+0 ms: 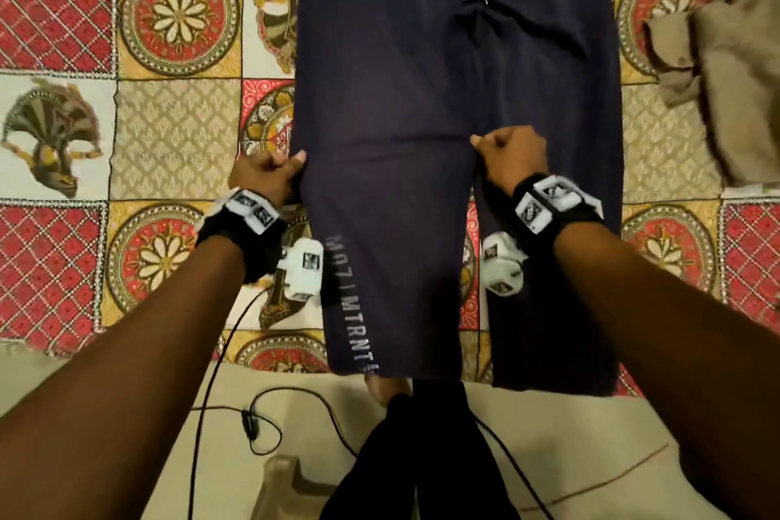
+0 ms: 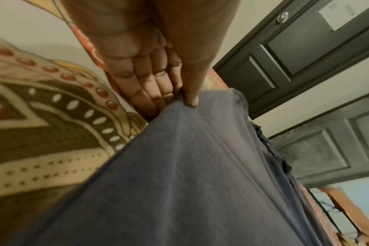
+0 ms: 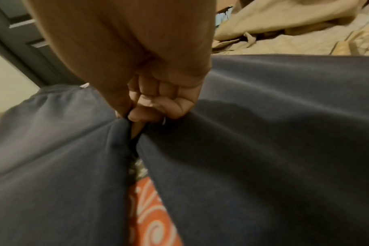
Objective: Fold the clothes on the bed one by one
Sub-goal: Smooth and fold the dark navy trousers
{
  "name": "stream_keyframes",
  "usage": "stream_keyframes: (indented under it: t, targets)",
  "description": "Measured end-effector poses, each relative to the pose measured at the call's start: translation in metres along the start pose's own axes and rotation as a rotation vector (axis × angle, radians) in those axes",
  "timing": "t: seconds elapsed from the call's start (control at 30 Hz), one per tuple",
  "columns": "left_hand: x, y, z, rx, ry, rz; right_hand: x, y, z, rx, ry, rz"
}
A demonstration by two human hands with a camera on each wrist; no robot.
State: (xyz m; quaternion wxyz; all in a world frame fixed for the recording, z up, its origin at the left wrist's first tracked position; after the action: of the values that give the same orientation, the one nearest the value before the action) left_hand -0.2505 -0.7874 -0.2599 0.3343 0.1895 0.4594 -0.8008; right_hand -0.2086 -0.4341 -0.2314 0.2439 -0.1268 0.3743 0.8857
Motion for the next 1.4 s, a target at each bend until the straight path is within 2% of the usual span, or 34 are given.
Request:
stream_keyframes:
  t: [0.13,0.2,0.33,0.47,0.53,0.7,0.8,0.9,0.93,1.03,1.1,1.17,1.2,1.27,1.33,1.4]
  targets:
    - [0.013,-0.002,-0.01,0.08,0.044,0.06,-0.002,-0.001,-0.004,-0.064,0.058,0.043]
    - [0.023,-0.014,-0.016,0.133,0.07,0.091,0.01,0.009,-0.001,-0.065,0.036,0.038]
    - [0.035,-0.072,-0.025,0.101,0.076,0.041,0.053,0.036,0.014,-0.016,-0.037,0.025]
    - [0.05,-0.131,-0.043,0.136,0.096,-0.03,0.087,0.054,0.015,-0.152,0.063,0.072]
    - [0.056,-0.147,-0.047,0.129,0.091,-0.035,0.095,0.051,0.018,-0.227,0.067,0.09]
    - [0.075,-0.123,-0.044,0.057,0.032,0.087,0.096,0.029,0.019,-0.213,-0.01,0.126]
    - [0.08,-0.118,-0.049,0.039,0.054,0.153,0.095,0.033,0.014,-0.289,0.024,0.147]
    - [0.09,-0.117,-0.045,0.077,0.042,0.192,0.102,0.037,0.026,-0.207,0.037,0.117]
    - [0.094,-0.115,-0.043,0.063,0.062,0.195,0.108,0.034,0.036,-0.167,-0.003,0.113]
    - [0.102,-0.116,-0.04,0.072,0.097,0.202,0.117,0.012,0.078,0.001,-0.246,0.129]
    - [0.081,-0.143,-0.047,0.369,0.07,0.106,0.115,-0.019,0.105,0.07,-0.364,0.04]
    - [0.062,-0.175,-0.059,0.748,-0.086,-0.131,0.101,-0.055,0.125,0.062,-0.409,-0.128]
    - [0.051,-0.193,-0.069,0.843,-0.129,-0.266,0.092,-0.074,0.13,0.058,-0.393,-0.202]
    - [0.033,-0.232,-0.1,0.879,-0.138,-0.47,0.065,-0.101,0.135,0.05,-0.254,-0.347]
    - [0.02,-0.275,-0.138,0.819,-0.081,-0.64,0.035,-0.119,0.135,0.079,-0.097,-0.426]
    - [0.019,-0.314,-0.18,0.762,-0.031,-0.679,0.003,-0.127,0.128,0.128,0.005,-0.413]
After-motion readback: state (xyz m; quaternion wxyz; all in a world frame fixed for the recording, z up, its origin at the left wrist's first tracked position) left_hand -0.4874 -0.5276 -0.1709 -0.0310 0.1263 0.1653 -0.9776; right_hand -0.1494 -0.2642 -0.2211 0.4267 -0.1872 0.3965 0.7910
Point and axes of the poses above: each hand's wrist, its own x-axis towards the middle knuckle, its own z-axis out of the back of the hand, y = z × x, the point moved 2 cm from there along x, towards the middle knuckle, and after that the axes turned 8 degrees about z, right-handed, at the moved point
